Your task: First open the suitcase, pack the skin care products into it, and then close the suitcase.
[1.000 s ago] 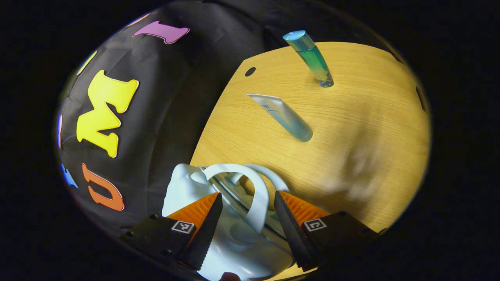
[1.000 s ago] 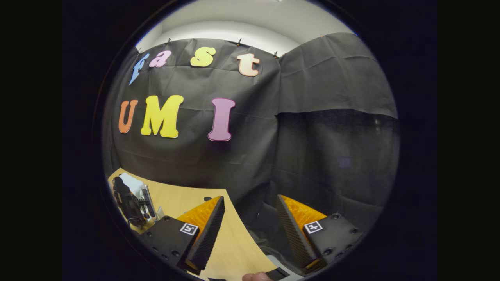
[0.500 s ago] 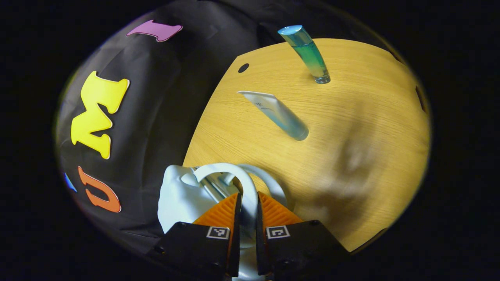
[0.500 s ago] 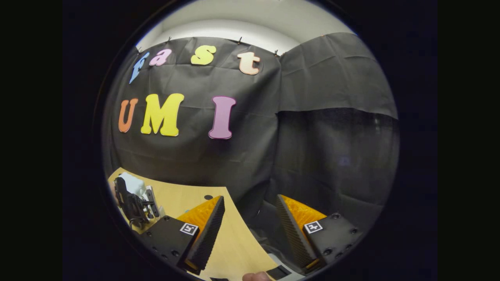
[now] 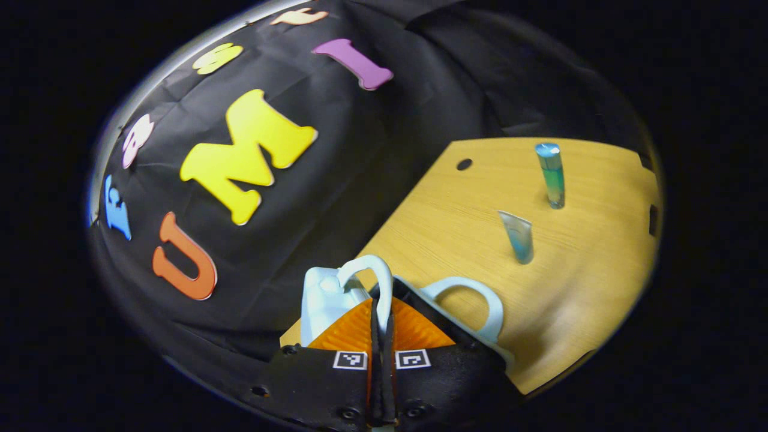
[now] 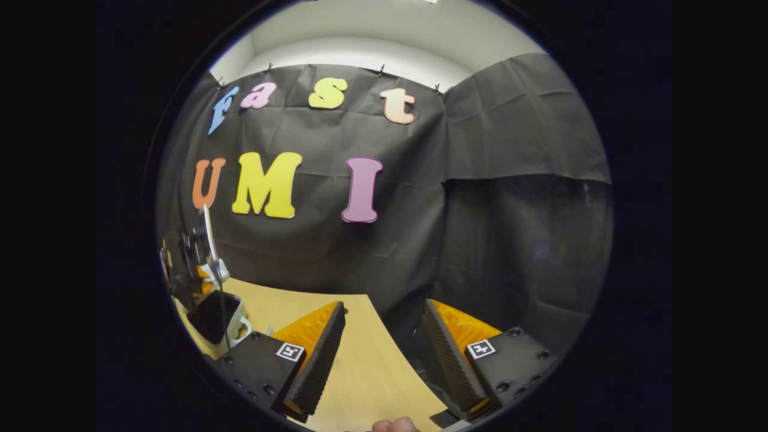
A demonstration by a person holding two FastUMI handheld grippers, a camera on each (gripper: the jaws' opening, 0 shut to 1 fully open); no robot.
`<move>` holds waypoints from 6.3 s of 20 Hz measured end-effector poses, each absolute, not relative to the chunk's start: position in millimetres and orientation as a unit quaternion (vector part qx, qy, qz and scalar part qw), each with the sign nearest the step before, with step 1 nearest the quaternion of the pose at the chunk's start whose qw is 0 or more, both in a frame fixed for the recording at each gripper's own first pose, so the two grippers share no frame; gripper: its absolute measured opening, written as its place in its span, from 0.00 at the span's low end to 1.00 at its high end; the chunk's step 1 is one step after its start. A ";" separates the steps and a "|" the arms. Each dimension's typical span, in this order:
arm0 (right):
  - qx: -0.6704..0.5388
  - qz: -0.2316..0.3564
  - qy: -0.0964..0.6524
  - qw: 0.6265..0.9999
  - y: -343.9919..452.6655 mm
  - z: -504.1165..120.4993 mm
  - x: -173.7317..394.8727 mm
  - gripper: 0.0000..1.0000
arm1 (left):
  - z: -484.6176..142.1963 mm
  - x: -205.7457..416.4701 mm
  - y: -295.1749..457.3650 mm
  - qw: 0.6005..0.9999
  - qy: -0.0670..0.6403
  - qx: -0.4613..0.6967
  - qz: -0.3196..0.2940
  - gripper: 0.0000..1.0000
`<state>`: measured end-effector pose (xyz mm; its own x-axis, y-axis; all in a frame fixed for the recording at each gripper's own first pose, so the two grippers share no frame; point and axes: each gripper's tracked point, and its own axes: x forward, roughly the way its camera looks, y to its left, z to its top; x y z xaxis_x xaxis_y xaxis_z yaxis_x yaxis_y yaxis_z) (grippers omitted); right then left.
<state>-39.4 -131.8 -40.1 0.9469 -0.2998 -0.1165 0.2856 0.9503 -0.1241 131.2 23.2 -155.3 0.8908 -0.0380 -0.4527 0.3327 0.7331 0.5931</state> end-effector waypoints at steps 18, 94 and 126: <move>-0.083 -0.057 0.098 0.990 -4.4 -40.0 21.4 0.79 | -240.0 110.6 422.6 0.974 0.176 -0.056 0.129 0.03; -0.068 -0.042 0.241 0.967 -197.6 -189.0 -32.5 0.79 | -358.9 145.2 -176.5 0.938 0.330 -0.035 -0.101 0.42; 0.060 0.080 0.392 0.914 -52.1 -327.4 94.6 0.33 | -226.2 39.2 59.3 0.921 0.378 -0.087 0.020 0.37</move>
<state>94.6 -52.1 -327.4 0.6794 0.1923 -0.7081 -0.0985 0.9802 0.1717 39.2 59.3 -226.2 0.7130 -0.0295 -0.7005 -0.1022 0.9841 -0.1455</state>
